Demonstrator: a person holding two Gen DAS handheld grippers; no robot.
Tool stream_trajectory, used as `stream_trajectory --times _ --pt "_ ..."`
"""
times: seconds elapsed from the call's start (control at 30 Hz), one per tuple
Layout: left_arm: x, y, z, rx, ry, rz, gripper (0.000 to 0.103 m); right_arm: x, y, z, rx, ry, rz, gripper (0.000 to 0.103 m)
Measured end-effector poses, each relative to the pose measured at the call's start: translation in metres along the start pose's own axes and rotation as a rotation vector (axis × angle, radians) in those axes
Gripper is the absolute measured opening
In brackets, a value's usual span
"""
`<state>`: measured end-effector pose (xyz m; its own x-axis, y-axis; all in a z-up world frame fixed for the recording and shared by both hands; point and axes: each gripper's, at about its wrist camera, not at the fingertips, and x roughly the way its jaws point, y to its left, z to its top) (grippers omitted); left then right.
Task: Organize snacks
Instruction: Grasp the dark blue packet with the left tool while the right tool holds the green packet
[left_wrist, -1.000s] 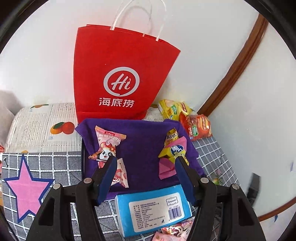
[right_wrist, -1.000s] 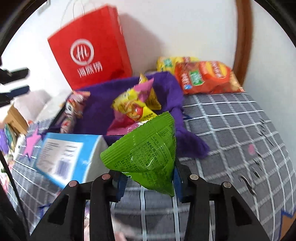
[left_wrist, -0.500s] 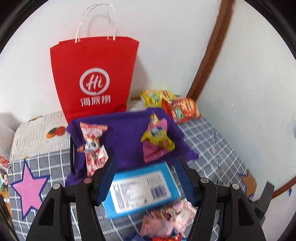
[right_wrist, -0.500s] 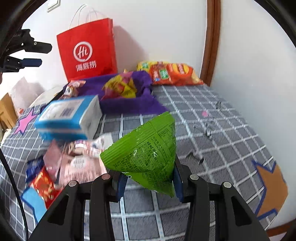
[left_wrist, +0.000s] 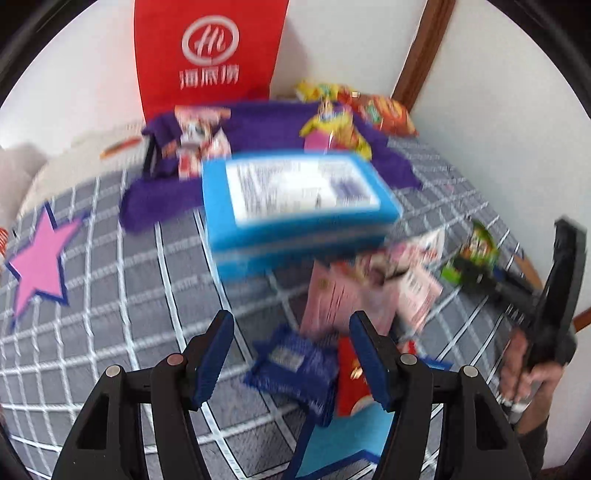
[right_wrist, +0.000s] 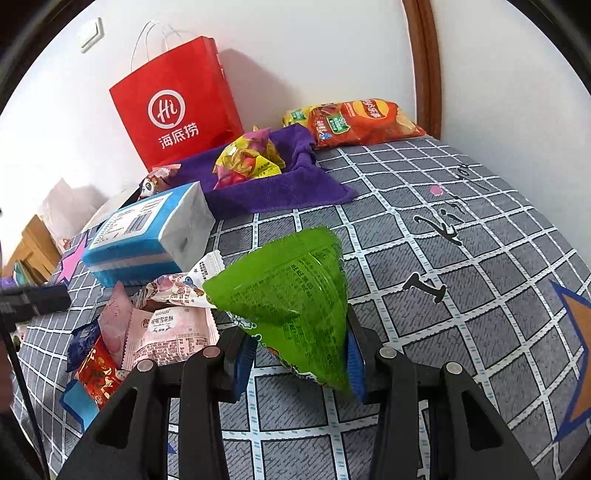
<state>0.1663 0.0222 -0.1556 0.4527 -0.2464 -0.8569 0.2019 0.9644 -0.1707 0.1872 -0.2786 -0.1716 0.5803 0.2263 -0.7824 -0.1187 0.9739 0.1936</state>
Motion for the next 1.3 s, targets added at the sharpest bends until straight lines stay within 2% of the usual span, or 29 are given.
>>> stream_trajectory --times 0.1,0.33,0.47,0.73,0.83,0.9,0.93,1.0,1.07,1.3 --pt "0.008 -0.004 -0.013 0.048 0.005 -0.035 0.063 0.003 0.001 0.0 -0.004 0.012 0.008 0.042" --pt "0.022 -0.005 -0.033 0.119 0.029 -0.025 0.063 0.006 0.008 -0.002 -0.045 0.017 -0.02 0.042" --pt "0.013 -0.011 -0.048 0.196 0.019 -0.007 0.063 0.007 0.008 -0.002 -0.056 0.02 -0.027 0.042" --pt "0.017 -0.022 -0.05 0.265 0.007 0.029 0.076 0.009 0.01 -0.002 -0.064 0.027 -0.036 0.042" --pt "0.018 -0.021 -0.05 0.268 -0.011 0.028 0.077 0.009 0.009 -0.002 -0.062 0.027 -0.035 0.042" --pt "0.015 -0.019 -0.052 0.257 -0.03 0.029 0.071 0.009 0.009 -0.002 -0.061 0.028 -0.033 0.042" --pt "0.014 -0.017 -0.054 0.251 -0.045 0.039 0.061 0.009 0.008 -0.002 -0.06 0.027 -0.033 0.042" --pt "0.01 -0.015 -0.057 0.244 -0.056 0.044 0.054 0.008 0.008 -0.002 -0.06 0.026 -0.033 0.042" --pt "0.007 -0.013 -0.057 0.239 -0.063 0.048 0.036 0.008 0.009 -0.002 -0.061 0.026 -0.036 0.042" --pt "-0.005 -0.005 -0.054 0.197 -0.075 0.024 0.034 0.007 0.009 -0.003 -0.063 0.018 -0.033 0.042"
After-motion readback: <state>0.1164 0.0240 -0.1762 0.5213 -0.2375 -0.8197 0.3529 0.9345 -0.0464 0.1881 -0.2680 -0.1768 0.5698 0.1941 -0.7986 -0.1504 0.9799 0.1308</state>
